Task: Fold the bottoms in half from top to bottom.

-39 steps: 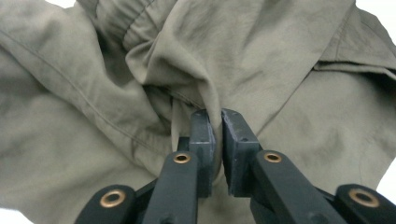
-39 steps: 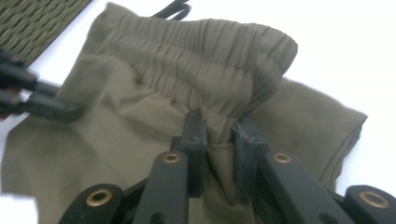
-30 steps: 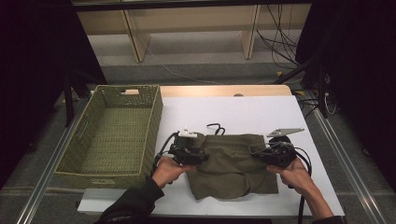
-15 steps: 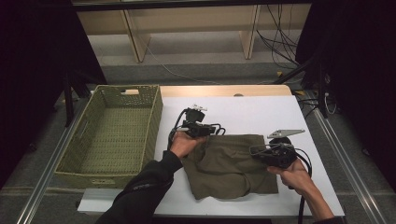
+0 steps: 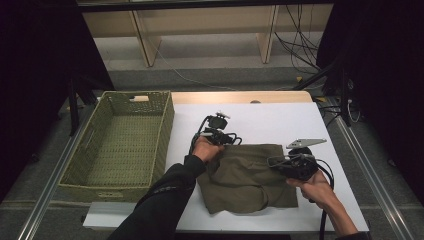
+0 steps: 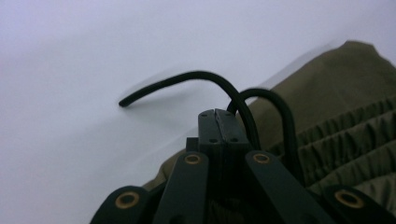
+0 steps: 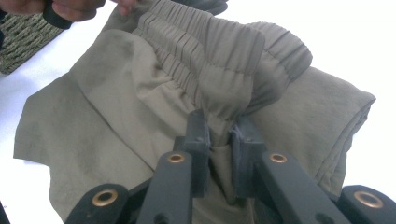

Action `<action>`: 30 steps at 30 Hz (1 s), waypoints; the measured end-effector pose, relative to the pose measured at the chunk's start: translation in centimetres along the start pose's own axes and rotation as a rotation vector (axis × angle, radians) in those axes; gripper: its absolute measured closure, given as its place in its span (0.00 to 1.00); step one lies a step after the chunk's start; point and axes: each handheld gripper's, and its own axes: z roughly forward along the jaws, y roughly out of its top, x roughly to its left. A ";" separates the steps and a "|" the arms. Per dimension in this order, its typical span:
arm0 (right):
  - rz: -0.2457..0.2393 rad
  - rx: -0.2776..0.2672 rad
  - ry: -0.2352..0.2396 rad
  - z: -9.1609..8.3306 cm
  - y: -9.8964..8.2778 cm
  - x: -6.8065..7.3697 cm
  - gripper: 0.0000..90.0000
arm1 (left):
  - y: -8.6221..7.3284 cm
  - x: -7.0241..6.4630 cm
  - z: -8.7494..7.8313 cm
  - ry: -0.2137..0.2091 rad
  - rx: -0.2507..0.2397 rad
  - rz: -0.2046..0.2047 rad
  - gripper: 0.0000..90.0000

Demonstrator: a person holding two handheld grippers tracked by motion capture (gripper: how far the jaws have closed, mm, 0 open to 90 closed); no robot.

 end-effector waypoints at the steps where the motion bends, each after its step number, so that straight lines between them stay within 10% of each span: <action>1: -0.002 0.002 -0.001 0.0 0.0 0.0 0.89 | -0.1 0.0 -0.1 -0.008 0.006 0.002 0.99; 20: 0.006 0.016 0.053 -1.3 -1.0 -0.7 0.65 | -6.3 -2.0 -6.8 -0.122 -0.044 0.124 0.99; 30: 0.049 -0.125 0.048 -3.9 0.3 -1.9 0.65 | -9.1 -4.6 -8.5 -0.124 -0.072 0.206 0.99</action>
